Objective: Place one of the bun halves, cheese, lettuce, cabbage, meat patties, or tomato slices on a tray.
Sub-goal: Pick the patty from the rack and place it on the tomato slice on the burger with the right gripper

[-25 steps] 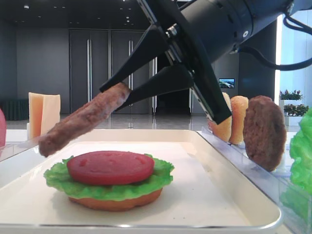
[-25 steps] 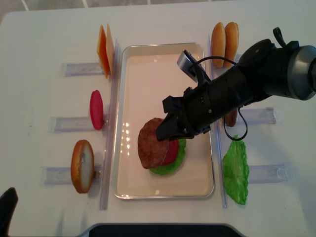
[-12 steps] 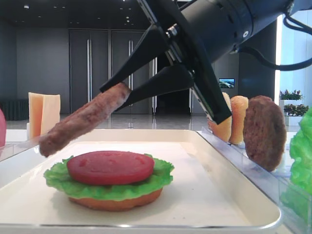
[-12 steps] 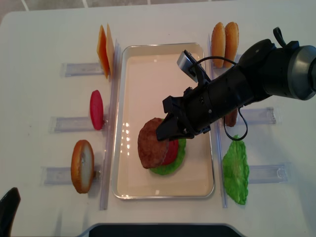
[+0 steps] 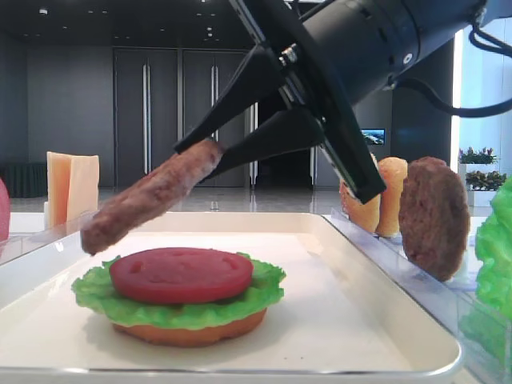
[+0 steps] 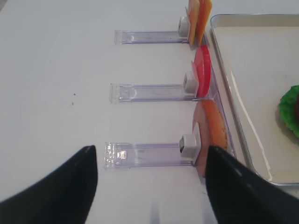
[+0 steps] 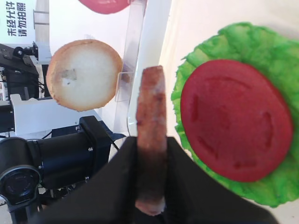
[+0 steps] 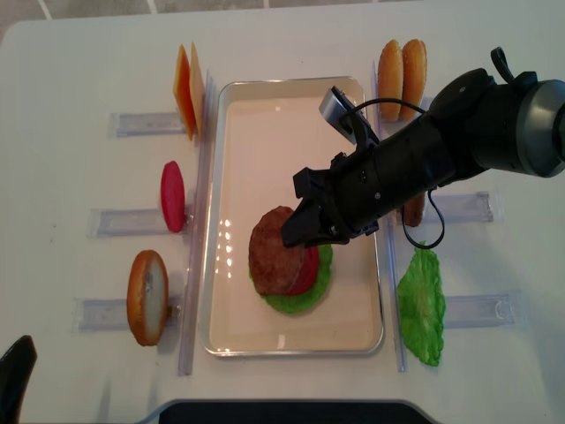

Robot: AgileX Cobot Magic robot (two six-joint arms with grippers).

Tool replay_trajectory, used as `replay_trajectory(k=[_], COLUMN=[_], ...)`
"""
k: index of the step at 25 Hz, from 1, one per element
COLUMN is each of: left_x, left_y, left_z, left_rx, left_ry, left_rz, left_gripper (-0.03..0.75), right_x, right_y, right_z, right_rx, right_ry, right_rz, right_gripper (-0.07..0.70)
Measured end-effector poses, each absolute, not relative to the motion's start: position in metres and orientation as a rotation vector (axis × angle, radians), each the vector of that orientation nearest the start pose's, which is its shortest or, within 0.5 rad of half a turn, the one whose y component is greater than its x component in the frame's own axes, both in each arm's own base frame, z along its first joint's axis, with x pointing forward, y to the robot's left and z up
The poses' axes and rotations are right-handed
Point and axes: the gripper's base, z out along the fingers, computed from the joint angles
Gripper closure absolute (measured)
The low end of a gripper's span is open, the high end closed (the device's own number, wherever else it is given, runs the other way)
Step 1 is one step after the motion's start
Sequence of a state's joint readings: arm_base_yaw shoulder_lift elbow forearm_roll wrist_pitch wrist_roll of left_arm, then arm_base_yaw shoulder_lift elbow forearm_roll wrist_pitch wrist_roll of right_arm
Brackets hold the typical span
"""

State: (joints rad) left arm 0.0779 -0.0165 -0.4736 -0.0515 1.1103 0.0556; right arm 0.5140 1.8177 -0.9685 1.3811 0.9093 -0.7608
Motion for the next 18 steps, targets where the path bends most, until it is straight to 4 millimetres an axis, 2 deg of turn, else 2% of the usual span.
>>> replay_trajectory(k=[12, 18], left_x=[-0.006, -0.006], left_y=[-0.005, -0.005], left_z=[0.266, 0.266], left_rx=[-0.02, -0.02], left_ry=[2.103, 2.103], left_rz=[0.018, 0.018], left_gripper=[0.162, 0.161], right_x=[0.258, 0.26], right_y=[0.223, 0.225], right_z=[0.181, 0.165], right_rx=[-0.38, -0.377], right_ry=[2.683, 2.728], right_rz=[1.491, 1.498], right_gripper=[0.492, 0.492])
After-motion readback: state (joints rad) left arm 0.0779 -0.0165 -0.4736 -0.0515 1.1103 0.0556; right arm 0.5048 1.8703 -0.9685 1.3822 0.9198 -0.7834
